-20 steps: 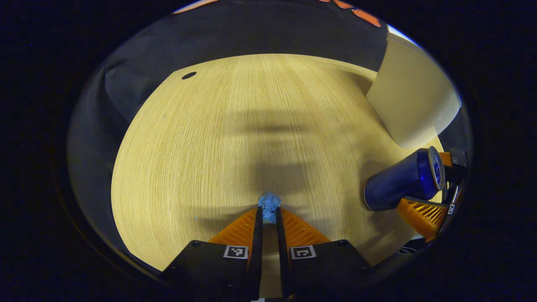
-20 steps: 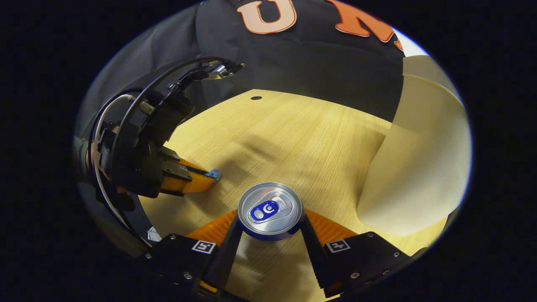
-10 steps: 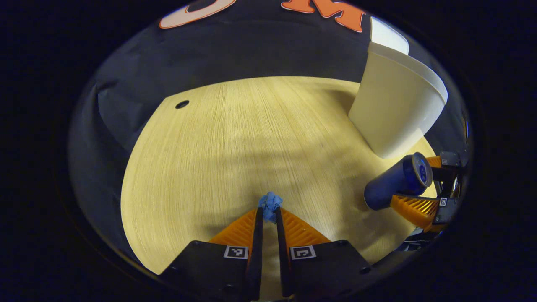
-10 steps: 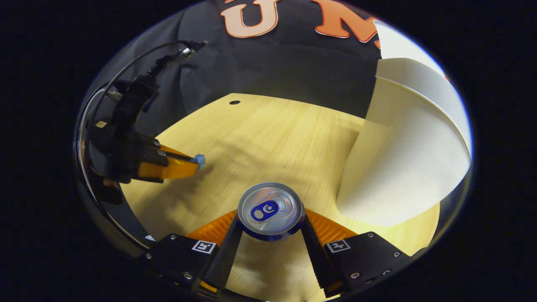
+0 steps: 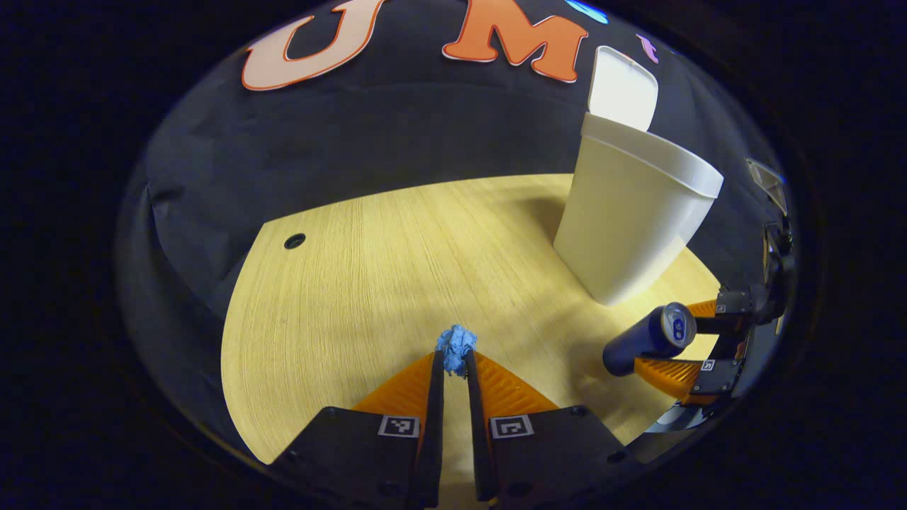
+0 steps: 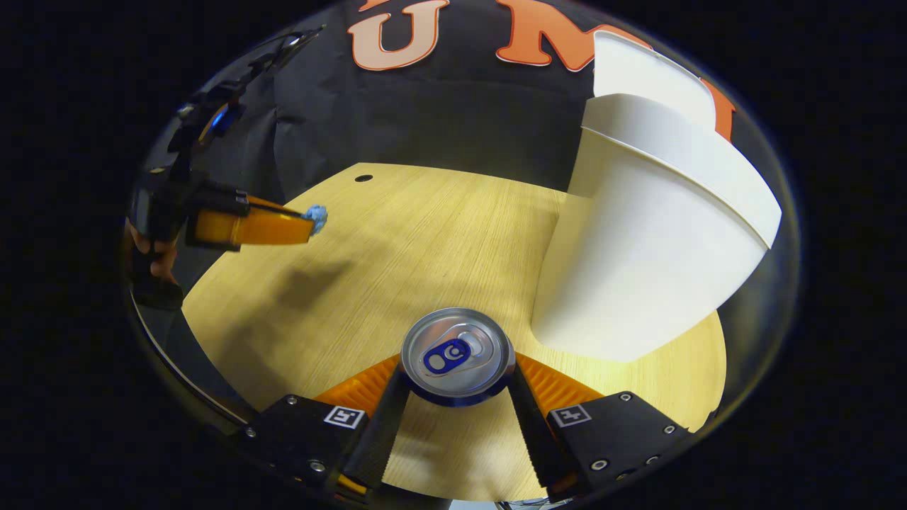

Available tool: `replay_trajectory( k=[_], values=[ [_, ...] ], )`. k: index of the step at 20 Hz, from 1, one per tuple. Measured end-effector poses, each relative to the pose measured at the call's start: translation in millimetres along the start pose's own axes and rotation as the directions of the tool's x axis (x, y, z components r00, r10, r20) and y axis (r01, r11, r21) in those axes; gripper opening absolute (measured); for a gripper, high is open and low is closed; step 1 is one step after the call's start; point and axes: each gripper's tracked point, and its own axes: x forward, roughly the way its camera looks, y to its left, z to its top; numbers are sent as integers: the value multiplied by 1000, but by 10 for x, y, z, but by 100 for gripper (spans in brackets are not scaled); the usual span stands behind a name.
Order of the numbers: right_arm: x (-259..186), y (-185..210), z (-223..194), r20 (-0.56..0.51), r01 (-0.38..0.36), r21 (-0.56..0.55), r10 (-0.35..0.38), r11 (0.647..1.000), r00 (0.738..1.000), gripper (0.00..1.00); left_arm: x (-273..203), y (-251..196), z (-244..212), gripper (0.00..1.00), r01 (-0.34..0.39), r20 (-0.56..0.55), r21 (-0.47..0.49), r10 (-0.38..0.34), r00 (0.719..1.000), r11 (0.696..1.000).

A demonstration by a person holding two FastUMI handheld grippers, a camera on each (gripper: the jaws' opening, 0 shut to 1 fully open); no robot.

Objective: Press the lid of the desktop garbage bin to open it, pick up the crumpled paper on the desktop and throw it into the bin, then pick up the pop can on the desktop and drop it into the bin, and finally close the garbage bin lid.

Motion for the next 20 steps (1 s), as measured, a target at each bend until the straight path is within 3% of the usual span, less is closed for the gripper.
replay_trajectory(
  k=[12,20],
  values=[
    [23,-29,-48,7,-24,-13,24,1000,1000,80,-340,-800,957,23,-39,229,-11,41,973,999],
    [-5,-96,-46,16,-10,0,10,1000,1000,80,-589,-1387,1742,22,-8,423,20,-1,906,1000]
  ],
)
